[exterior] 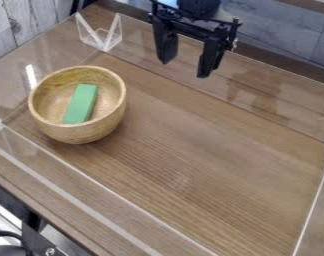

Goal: Move green object from inside the wooden bowl to the table next to it

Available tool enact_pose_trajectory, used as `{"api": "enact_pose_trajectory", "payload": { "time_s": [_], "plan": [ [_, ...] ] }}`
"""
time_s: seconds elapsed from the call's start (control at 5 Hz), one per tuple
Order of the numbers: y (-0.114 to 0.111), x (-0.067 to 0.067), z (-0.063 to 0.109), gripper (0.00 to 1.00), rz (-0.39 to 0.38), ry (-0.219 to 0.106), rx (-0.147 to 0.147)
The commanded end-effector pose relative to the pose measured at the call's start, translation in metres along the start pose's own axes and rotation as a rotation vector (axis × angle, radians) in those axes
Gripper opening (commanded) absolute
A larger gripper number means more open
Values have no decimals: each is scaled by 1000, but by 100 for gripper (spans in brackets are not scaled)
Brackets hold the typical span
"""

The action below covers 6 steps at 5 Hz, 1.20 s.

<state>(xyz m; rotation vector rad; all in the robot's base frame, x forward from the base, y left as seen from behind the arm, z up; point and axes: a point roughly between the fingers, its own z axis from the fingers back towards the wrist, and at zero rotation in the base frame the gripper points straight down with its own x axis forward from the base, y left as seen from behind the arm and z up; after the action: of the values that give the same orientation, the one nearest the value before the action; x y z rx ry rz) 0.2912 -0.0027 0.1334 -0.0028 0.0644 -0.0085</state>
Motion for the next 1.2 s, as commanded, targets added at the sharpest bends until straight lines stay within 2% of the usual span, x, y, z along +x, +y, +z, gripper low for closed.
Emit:
{"api": "enact_pose_trajectory", "payload": {
  "time_s": [0.0, 0.2, 0.6, 0.8, 1.0],
  "plan": [
    [9, -7, -8, 100, 11, 10, 0],
    [28, -18, -14, 100, 41, 5, 1],
    [113, -38, -21, 100, -38, -39, 24],
    [133, -43, -25, 100, 38, -40, 28],
    [138, -39, -31, 100, 123, -43, 33]
  ]
}}
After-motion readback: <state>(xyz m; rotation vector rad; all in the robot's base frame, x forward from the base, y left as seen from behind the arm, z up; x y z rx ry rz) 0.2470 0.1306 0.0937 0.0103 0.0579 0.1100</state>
